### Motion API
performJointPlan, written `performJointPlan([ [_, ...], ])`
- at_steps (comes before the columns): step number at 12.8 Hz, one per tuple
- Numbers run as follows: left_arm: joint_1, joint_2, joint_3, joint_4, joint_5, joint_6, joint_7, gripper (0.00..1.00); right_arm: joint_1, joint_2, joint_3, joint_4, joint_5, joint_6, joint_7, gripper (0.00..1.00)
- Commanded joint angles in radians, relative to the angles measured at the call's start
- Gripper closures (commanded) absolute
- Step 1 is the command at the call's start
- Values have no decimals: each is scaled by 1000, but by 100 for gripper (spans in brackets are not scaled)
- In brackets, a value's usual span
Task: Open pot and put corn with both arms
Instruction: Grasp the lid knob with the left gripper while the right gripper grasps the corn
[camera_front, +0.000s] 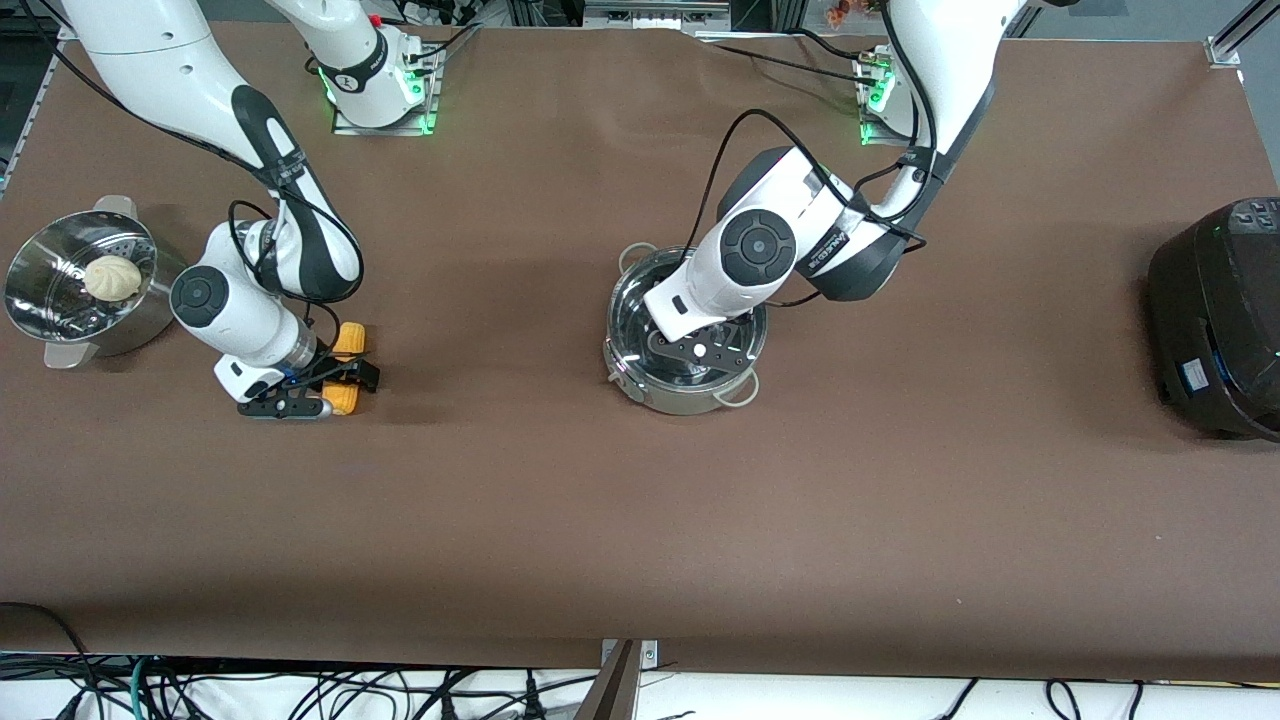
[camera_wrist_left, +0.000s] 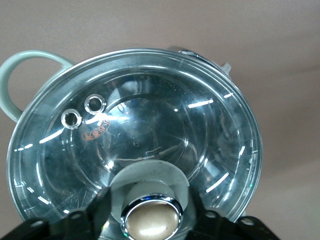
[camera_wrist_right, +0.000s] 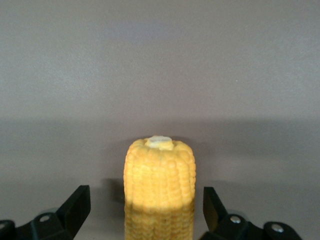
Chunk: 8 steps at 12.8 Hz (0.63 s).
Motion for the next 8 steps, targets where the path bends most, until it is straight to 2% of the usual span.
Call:
performJointPlan([
  [1, -9, 12, 5, 26, 2, -4, 10, 67, -4, -19, 3, -28, 14, 21, -25, 0],
  [2, -9, 12, 5, 26, 2, -4, 10, 80, -4, -21, 3, -28, 14, 21, -25, 10],
  [3, -9, 12, 5, 26, 2, -4, 10, 94, -4, -22, 3, -26, 14, 21, -25, 30],
  [4, -9, 12, 3, 27, 1, -4, 3, 95, -4, -24, 3, -26, 14, 15, -26, 57],
  [5, -9, 8, 0, 32, -1, -6, -5, 95, -4, -24, 3, -26, 14, 14, -27, 73],
  [7, -23, -2, -3, 43, -9, -15, -104, 94, -4, -24, 3, -26, 14, 12, -27, 89],
  [8, -46, -6, -2, 46, -1, -15, -169, 94, -4, -29, 3, -23, 14, 9, -30, 91],
])
